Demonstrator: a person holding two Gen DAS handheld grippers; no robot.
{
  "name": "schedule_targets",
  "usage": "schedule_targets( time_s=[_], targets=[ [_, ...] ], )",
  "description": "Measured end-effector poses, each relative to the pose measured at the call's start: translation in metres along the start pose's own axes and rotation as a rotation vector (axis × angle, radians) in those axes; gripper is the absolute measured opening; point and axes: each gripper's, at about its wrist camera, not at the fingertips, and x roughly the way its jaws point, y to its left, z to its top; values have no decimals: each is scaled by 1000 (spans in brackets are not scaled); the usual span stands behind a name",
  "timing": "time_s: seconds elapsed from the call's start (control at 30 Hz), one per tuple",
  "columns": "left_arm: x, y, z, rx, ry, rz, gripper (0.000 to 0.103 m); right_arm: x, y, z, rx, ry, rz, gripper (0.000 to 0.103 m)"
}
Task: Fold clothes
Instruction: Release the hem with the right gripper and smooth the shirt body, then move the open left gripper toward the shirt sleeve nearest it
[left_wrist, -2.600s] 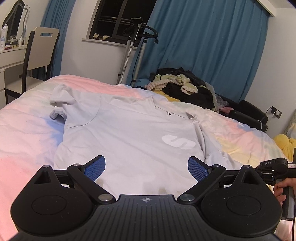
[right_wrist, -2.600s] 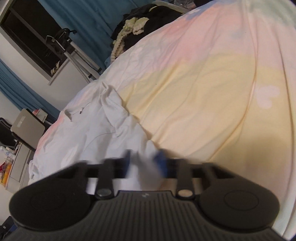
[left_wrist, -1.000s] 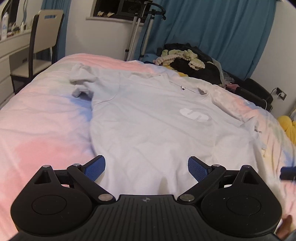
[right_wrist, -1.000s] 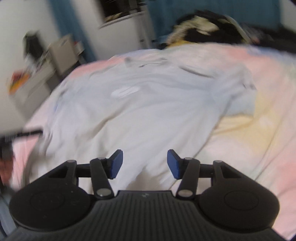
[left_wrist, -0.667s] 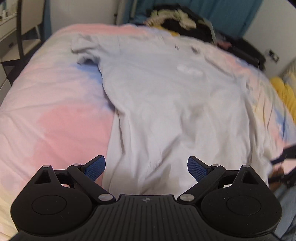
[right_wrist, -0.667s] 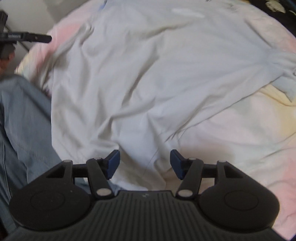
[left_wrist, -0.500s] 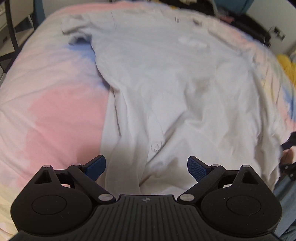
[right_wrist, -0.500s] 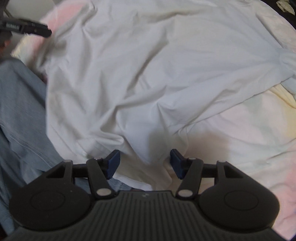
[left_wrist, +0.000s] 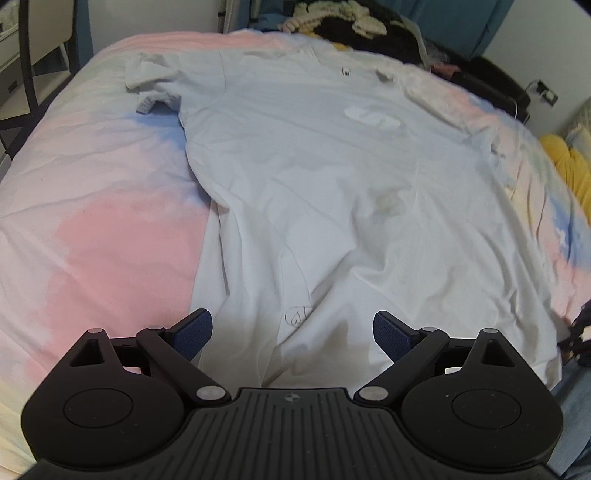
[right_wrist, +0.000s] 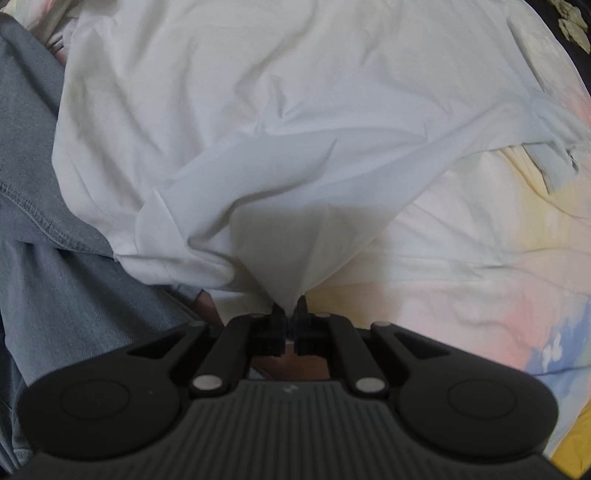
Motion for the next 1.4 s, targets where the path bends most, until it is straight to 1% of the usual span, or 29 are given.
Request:
schedule_targets(
  time_s=[0.07, 0.1, 0.13, 0.17, 0.23, 0.3, 0.33, 0.4, 0.43, 0.47, 0.5, 0.63, 0.67, 0.7, 0.77, 0.83, 0.87, 0.93, 1.03, 1.1, 1.17, 1.23, 1.33, 1.4],
  targets=[
    [-6, -4, 2, -3, -37, -9, 96, -7, -7, 0, 16, -18, 3, 15],
    [-10, -6, 2, 0, -58, -12, 96, -13, -12, 1, 31, -36, 6, 28],
    [-13, -9, 2, 9, -79, -4, 96, -21, -18, 2, 49, -62, 10, 47],
    [-16, -13, 3, 25, -103, 10, 96, -31, -24, 3, 61, -92, 13, 58],
    [-21, -24, 4, 73, -154, 45, 96, -53, -37, 6, 76, -153, 15, 60],
    [-24, -36, 7, 123, -192, 76, 96, -77, -50, 11, 121, -244, 17, 61],
    [-25, -41, 9, 138, -211, 82, 96, -88, -55, 13, 149, -304, 27, 62],
    [-27, -47, 14, 132, -254, 70, 96, -110, -62, 15, 218, -443, 52, 65],
    [-28, -50, 17, 127, -276, 66, 96, -117, -64, 19, 253, -509, 49, 68],
    [-28, -52, 21, 114, -297, 68, 96, -117, -57, 25, 292, -565, 37, 70],
    [-27, -54, 25, 102, -317, 67, 96, -114, -46, 32, 332, -612, 25, 70],
    [-26, -63, 37, 79, -396, 78, 96, -103, -33, 52, 475, -815, 64, 70],
    [-26, -65, 37, 72, -429, 89, 96, -99, -30, 57, 499, -857, 66, 70],
    [-26, -67, 37, 71, -463, 100, 96, -94, -26, 63, 512, -891, 46, 70],
    [-26, -75, 32, 108, -530, 121, 96, -82, -19, 71, 521, -945, -16, 70],
    [-24, -82, 28, 132, -581, 140, 96, -66, -21, 75, 568, -995, -33, 70],
    [-22, -84, 26, 131, -600, 140, 97, -60, -23, 73, 600, -1020, -35, 70],
    [-17, -83, 23, 99, -626, 118, 97, -48, -27, 68, 657, -1070, -45, 70],
    [-6, -75, 15, 37, -633, 66, 97, -25, -28, 63, 726, -1126, -65, 70],
    [2, -66, 10, -12, -611, 45, 97, -11, -24, 61, 737, -1144, -85, 70],
    [6, -60, 9, -47, -594, 48, 97, 1, -19, 66, 718, -1133, -108, 71],
    [6, -56, 11, -67, -604, 53, 98, 6, -17, 73, 694, -1126, -106, 72],
    [6, -50, 11, -93, -620, 61, 98, 11, -14, 82, 670, -1130, -100, 75],
    [9, -46, 11, -113, -614, 67, 98, 10, -12, 84, 664, -1144, -101, 79]
  ],
)
